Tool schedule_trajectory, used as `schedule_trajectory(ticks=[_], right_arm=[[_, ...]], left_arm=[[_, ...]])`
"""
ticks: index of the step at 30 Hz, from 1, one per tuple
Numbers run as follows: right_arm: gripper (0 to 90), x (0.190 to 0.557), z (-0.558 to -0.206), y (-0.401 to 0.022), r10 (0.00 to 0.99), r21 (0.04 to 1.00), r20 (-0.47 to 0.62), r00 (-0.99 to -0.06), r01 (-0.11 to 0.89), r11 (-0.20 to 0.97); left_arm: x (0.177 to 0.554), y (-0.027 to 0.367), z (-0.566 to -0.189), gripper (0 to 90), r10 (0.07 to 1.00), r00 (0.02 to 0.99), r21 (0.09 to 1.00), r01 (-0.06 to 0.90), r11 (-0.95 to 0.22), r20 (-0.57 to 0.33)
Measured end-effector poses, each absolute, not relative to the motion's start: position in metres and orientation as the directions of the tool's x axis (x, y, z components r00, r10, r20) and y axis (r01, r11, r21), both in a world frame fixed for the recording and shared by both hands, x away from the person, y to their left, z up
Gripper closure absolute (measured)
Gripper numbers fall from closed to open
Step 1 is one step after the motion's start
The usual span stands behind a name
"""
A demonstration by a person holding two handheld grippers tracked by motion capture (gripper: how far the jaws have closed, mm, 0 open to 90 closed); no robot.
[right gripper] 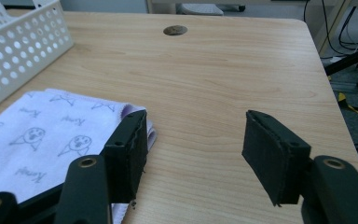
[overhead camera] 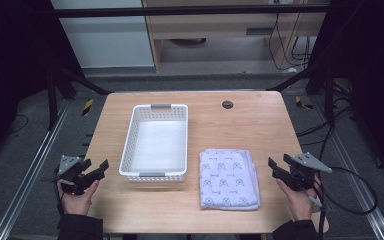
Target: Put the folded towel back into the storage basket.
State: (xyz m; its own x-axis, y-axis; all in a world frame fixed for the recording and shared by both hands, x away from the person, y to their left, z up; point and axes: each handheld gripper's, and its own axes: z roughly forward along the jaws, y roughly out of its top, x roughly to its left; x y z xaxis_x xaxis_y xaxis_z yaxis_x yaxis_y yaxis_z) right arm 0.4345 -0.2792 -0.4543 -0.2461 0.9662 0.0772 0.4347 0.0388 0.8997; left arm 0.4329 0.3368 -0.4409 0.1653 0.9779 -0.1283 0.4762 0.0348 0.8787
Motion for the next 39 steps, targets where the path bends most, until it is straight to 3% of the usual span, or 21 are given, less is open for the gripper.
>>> schedule_trajectory(ticks=[5, 9, 12, 15, 22, 29, 33, 36, 39], right_arm=[[43.6, 0.432, -0.451, -0.283, 0.958, 0.909, 0.102, -0.268, 0.417, 0.019], [52.0, 0.426, -0.446, -0.281, 0.954, 0.928, 0.07, -0.292, 0.37, 0.046], [47.1, 0.426, -0.442, -0.284, 0.928, 0.935, 0.127, -0.35, 0.356, 0.006], [43.7, 0.426, -0.442, -0.283, 0.929, 0.928, 0.124, -0.35, 0.373, 0.017], [47.9, 0.425, -0.439, -0.281, 0.935, 0.924, 0.087, -0.343, 0.38, 0.053], [45.3, 0.421, -0.434, -0.28, 0.936, 0.918, 0.125, -0.329, 0.397, 0.017], [45.5, 0.417, -0.429, -0.279, 0.938, 0.926, 0.113, -0.329, 0.378, 0.021], [44.3, 0.416, -0.425, -0.276, 0.943, 0.923, 0.041, -0.329, 0.373, 0.09], [41.8, 0.417, -0.423, -0.277, 0.937, 0.919, 0.059, -0.344, 0.386, 0.085]], left_arm=[[0.426, 0.327, -0.432, 31.1, 0.974, 0.191, 0.895, 0.445, 0.026, -0.123], [0.424, 0.319, -0.429, 31.1, 0.97, 0.211, 0.898, 0.44, 0.016, -0.121], [0.422, 0.313, -0.425, 31.0, 0.967, 0.225, 0.9, 0.435, 0.012, -0.122], [0.42, 0.306, -0.421, 30.8, 0.964, 0.235, 0.903, 0.429, 0.009, -0.121], [0.415, 0.29, -0.412, 30.5, 0.957, 0.272, 0.916, 0.401, -0.019, -0.099], [0.412, 0.276, -0.409, 30.5, 0.948, 0.307, 0.919, 0.391, -0.045, -0.084], [0.41, 0.269, -0.407, 30.4, 0.942, 0.326, 0.922, 0.384, -0.055, -0.08], [0.41, 0.257, -0.401, 30.3, 0.934, 0.349, 0.924, 0.376, -0.068, -0.074], [0.411, 0.249, -0.397, 30.4, 0.931, 0.36, 0.923, 0.375, -0.081, -0.065]])
